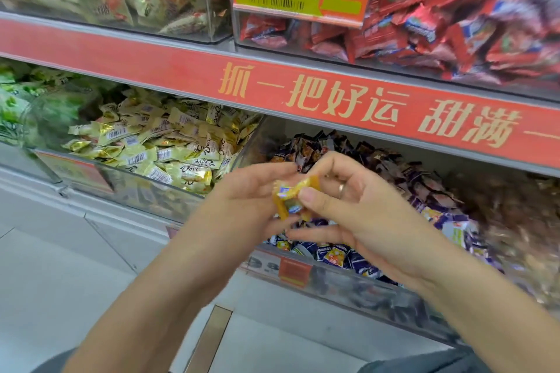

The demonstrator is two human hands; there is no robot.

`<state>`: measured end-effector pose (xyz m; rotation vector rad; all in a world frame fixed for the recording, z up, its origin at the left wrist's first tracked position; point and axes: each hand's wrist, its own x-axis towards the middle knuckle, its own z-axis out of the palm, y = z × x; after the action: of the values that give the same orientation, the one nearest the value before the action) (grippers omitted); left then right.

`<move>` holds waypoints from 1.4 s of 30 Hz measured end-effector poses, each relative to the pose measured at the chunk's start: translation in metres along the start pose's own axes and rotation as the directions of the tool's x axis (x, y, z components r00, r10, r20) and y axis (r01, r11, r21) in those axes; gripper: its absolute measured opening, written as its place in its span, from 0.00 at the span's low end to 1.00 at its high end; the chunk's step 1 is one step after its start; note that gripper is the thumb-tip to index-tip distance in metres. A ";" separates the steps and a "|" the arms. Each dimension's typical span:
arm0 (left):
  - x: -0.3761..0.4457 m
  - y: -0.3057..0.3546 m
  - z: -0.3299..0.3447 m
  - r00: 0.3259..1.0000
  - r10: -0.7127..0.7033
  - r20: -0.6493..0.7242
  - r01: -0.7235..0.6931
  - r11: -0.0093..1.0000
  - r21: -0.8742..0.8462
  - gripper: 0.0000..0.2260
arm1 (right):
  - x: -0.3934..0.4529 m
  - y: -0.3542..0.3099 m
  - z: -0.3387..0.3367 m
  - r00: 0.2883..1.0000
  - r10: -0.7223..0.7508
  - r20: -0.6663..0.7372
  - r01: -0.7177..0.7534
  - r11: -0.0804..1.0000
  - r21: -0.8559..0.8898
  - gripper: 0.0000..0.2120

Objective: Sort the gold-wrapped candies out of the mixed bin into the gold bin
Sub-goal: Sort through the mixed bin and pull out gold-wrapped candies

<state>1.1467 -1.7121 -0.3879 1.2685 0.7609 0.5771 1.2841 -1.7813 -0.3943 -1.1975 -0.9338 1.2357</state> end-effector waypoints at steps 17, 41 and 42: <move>0.019 -0.039 0.083 0.826 0.382 0.415 -0.556 0.676 0.483 0.25 | -0.153 0.007 -0.133 0.375 -0.447 -0.812 -0.012 0.874 -0.486 0.09; 0.110 -0.027 0.042 0.735 -0.121 0.667 -0.678 -0.095 0.729 0.11 | -0.124 0.019 -0.139 0.730 -0.634 -0.257 0.045 0.419 -0.907 0.16; 0.106 -0.022 0.044 0.747 -0.145 0.649 -0.663 -0.101 0.741 0.14 | -0.121 0.020 -0.143 0.732 -0.631 -0.257 0.032 0.408 -0.912 0.15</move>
<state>1.2467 -1.6644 -0.4241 2.9942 0.2135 -0.2952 1.4027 -1.9236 -0.4272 -1.8874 -1.2918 -0.1444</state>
